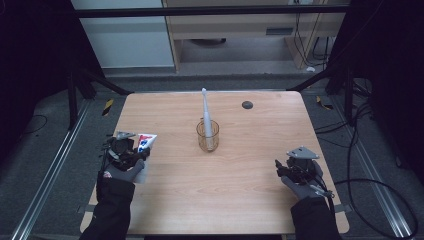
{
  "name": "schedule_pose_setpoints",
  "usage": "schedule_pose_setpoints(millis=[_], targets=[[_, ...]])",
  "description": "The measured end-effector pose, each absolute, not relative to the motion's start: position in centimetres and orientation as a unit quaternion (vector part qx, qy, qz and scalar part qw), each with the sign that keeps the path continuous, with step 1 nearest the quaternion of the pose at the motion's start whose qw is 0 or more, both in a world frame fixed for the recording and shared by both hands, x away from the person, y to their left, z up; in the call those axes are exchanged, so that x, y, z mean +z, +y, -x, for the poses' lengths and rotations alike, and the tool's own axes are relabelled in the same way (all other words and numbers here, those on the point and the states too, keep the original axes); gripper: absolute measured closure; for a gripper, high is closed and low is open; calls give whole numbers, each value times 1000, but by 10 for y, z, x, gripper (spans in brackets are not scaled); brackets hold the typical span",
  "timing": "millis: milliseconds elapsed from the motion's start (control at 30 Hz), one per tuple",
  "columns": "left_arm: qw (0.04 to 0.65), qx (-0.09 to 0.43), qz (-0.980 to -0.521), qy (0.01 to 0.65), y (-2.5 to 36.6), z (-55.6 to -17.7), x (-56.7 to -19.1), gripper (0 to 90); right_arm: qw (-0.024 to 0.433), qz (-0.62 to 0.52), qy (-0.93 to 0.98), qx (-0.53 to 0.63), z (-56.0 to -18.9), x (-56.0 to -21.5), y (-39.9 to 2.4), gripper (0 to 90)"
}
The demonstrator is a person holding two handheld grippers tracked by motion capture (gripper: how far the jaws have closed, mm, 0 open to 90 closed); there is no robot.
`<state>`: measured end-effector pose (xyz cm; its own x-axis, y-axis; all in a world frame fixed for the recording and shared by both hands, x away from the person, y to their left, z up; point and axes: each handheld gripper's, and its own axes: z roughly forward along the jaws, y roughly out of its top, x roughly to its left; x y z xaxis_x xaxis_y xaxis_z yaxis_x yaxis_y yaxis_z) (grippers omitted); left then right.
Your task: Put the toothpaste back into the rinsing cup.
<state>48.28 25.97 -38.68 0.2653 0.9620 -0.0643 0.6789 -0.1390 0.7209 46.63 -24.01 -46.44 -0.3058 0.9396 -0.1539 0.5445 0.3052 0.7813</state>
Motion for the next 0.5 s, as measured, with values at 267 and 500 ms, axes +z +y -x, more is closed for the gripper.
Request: schedule_pose_setpoints(millis=[267, 500], targets=[[352, 248, -700, 570, 259, -484, -381, 691, 318, -497, 743, 314, -466, -464, -241, 336], [385, 272, -675, 568, 254, -484, -370, 692, 322, -497, 742, 314, -466, -464, -241, 337]])
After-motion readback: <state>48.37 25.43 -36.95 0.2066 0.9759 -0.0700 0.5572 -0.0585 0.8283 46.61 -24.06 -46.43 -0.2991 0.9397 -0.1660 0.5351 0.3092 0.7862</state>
